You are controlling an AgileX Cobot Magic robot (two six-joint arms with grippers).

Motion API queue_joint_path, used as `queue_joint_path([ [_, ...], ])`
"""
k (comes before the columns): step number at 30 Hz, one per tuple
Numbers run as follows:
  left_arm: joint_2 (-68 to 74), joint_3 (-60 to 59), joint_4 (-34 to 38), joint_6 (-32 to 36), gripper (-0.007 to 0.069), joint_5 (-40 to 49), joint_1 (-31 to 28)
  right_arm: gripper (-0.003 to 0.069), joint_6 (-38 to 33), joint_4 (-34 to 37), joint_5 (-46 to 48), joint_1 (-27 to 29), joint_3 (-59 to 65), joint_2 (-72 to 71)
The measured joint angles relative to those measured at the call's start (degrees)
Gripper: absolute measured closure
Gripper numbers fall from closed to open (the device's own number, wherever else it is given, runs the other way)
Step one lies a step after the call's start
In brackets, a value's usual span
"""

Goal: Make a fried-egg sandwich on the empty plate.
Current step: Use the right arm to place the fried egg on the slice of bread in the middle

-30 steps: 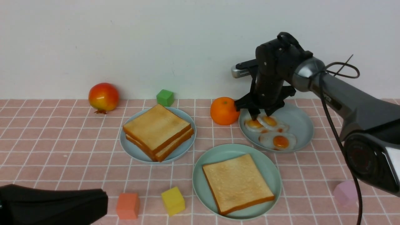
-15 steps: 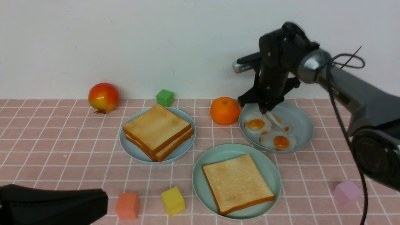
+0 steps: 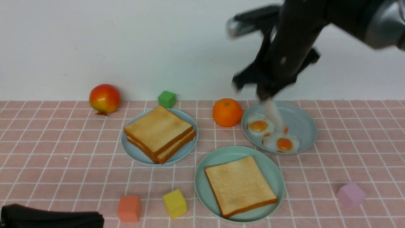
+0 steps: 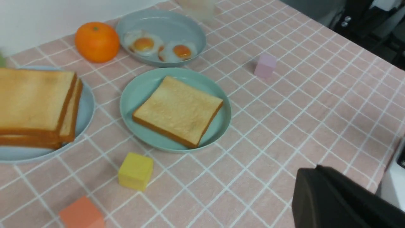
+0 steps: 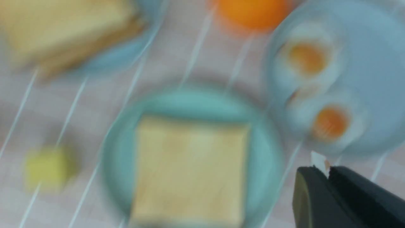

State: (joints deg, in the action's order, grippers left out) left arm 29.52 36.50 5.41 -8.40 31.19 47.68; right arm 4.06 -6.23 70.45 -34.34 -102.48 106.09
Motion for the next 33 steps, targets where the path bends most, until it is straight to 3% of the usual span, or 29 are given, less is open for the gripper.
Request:
queue_joint_path([
  [4, 0.00, 0.00, -3.01, -3.56, 0.0613, 0.52, 0.00, 0.0577, 8.40, -8.25, -5.81, -9.70, 14.04, -2.62],
  [9, 0.00, 0.00, -3.33, -4.16, 0.0613, 0.84, 0.00, 0.0577, 16.31, -14.93, -12.21, -13.90, 21.23, -2.38],
  [16, 0.00, 0.00, -3.33, -4.29, 0.0613, 0.84, 0.00, 0.0577, 19.66, -19.58, -19.83, -14.65, 22.65, 0.65],
  [33, 0.00, 0.00, -3.33, -4.31, 0.0613, 0.84, 0.00, 0.0577, 21.33, -24.93, -18.98, -14.65, 19.69, 4.05],
])
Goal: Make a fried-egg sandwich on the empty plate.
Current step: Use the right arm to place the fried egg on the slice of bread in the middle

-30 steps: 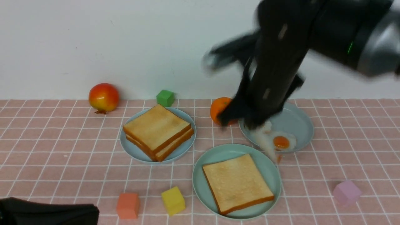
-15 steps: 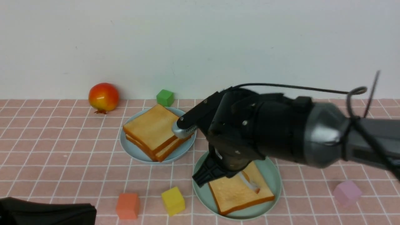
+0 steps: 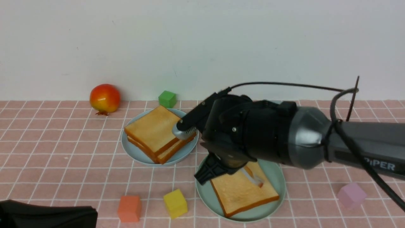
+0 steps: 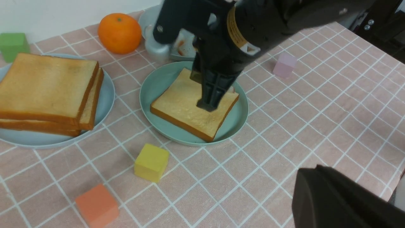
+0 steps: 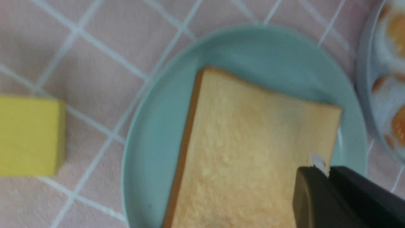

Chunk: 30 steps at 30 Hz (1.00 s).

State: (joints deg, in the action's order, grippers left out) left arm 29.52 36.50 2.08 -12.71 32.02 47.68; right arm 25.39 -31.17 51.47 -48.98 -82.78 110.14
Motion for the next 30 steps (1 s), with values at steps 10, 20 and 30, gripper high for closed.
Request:
queue_joint_path([
  [10, 0.00, 0.00, 0.24, -0.05, 0.0613, 0.00, 0.00, 0.0577, 0.90, -4.69, -1.80, 0.05, -0.36, 4.14],
  [20, 0.00, 0.00, 0.64, -0.05, 0.0612, 0.02, 0.00, 0.0576, 1.28, -1.83, -1.61, 0.00, -0.36, 4.39],
  [30, 0.00, 0.00, 0.64, -0.05, 0.0612, 0.02, 0.00, 0.0420, 1.28, 3.04, 1.65, 0.00, -0.42, 4.39],
])
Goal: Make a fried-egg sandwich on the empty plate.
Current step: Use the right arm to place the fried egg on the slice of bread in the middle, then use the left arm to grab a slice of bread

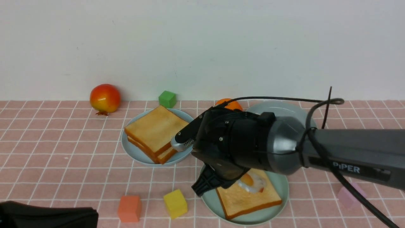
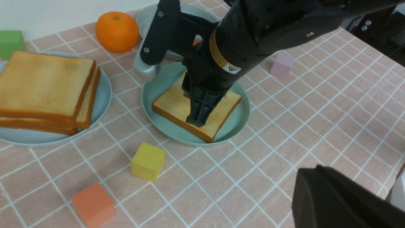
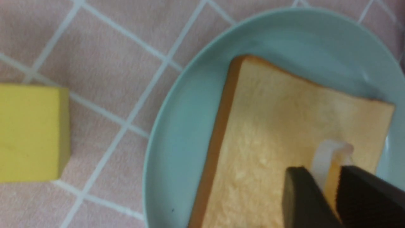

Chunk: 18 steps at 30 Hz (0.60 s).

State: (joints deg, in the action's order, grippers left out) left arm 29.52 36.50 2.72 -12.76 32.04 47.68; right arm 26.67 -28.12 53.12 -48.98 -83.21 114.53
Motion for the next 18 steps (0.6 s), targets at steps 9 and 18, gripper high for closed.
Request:
queue_joint_path([
  [9, 0.00, 0.00, 0.00, 0.00, 0.0611, 0.05, 0.00, 0.0249, 0.00, 5.13, 0.89, -0.13, 0.00, -1.13],
  [18, 5.22, 0.25, 0.00, 0.00, 0.0612, 2.38, 0.00, 0.0330, 0.00, 7.19, 10.96, -5.14, 0.00, -18.72],
])
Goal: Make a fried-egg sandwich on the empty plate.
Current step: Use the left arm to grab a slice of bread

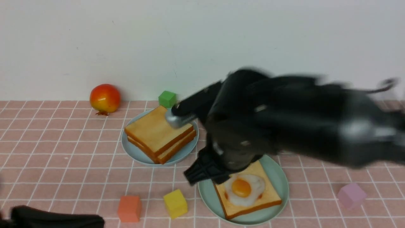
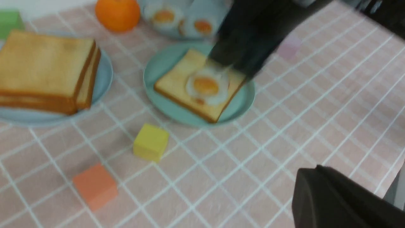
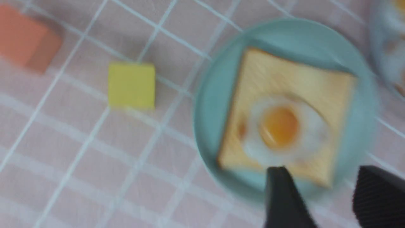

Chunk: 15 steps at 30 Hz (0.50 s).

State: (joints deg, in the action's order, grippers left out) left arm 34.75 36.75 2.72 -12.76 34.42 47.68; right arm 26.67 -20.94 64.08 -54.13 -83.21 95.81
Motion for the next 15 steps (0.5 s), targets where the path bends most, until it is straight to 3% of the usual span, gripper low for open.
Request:
queue_joint_path([
  [3, 4.06, 1.23, -0.59, -0.01, 0.0612, 1.14, 0.00, 0.0391, 0.00, 0.34, 3.34, -0.74, 0.91, -5.23],
  [8, 21.10, 11.84, -3.13, -0.07, 0.0612, 7.29, -0.49, 0.0618, 0.00, 0.90, 6.51, -2.46, 7.83, -23.04],
  [11, 27.02, 15.54, -3.20, -0.01, 0.0612, 7.15, -2.50, 0.0662, 0.19, 1.10, 6.85, -2.76, 10.44, -30.37],
  [15, 38.61, 23.29, -2.07, 2.27, 0.0612, 6.70, -12.82, 0.0664, 1.17, 0.96, 7.83, -2.76, 14.90, -43.50],
])
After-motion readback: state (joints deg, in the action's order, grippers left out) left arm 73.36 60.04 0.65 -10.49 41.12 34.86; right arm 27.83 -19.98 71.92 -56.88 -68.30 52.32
